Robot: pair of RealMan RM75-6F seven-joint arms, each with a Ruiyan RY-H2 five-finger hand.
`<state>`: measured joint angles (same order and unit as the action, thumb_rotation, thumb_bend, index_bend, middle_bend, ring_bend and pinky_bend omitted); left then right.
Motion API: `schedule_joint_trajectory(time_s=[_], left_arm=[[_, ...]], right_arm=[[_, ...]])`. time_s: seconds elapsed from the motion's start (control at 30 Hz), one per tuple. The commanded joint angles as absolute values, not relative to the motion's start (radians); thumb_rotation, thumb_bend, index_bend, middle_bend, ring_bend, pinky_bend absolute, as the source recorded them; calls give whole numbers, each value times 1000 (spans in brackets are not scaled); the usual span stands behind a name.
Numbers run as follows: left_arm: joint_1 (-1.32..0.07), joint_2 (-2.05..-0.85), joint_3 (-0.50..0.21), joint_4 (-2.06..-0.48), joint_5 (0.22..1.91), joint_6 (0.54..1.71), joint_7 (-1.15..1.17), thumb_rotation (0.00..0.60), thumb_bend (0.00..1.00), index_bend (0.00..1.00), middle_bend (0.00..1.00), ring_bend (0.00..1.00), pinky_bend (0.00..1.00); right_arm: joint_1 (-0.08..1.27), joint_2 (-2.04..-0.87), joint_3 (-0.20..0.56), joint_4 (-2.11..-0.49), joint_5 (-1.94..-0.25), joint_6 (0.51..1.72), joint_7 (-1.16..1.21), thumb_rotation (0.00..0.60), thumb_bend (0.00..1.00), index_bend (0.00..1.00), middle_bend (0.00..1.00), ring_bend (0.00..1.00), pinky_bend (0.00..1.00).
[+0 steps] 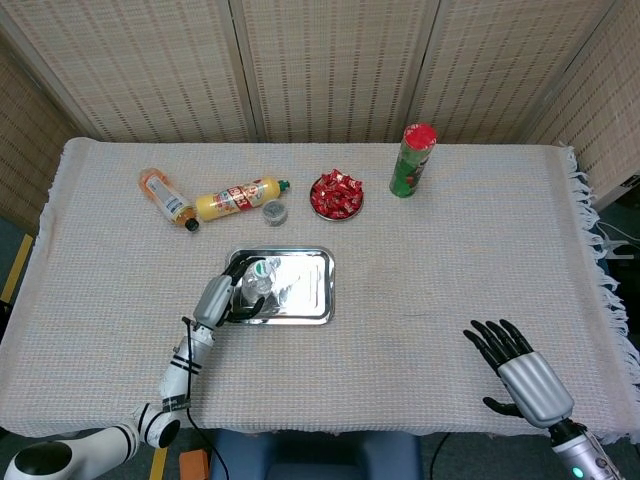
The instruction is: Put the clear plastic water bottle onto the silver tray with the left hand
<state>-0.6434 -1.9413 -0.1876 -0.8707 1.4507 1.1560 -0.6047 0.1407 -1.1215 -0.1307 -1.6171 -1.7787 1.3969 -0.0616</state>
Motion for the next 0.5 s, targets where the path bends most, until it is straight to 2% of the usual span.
schedule_joint_trajectory(time_s=[0.03, 0.17, 0.5], left_arm=[[-644, -1944, -189, -865, 1442, 1152, -593, 600, 460, 1, 19, 0, 52], [-642, -1921, -188, -893, 1435, 1137, -615, 600, 422, 0, 0, 0, 2], [-633, -1812, -170, -1030, 1410, 1059, -620, 600, 358, 0, 0, 0, 0]], right_arm=[[140, -1122, -130, -1617, -1779, 1398, -63, 600, 15, 0, 0, 0, 0], [140, -1122, -130, -1617, -1779, 1397, -64, 600, 15, 0, 0, 0, 0], [140, -1127, -130, -1618, -1777, 1390, -75, 600, 14, 0, 0, 0, 0]])
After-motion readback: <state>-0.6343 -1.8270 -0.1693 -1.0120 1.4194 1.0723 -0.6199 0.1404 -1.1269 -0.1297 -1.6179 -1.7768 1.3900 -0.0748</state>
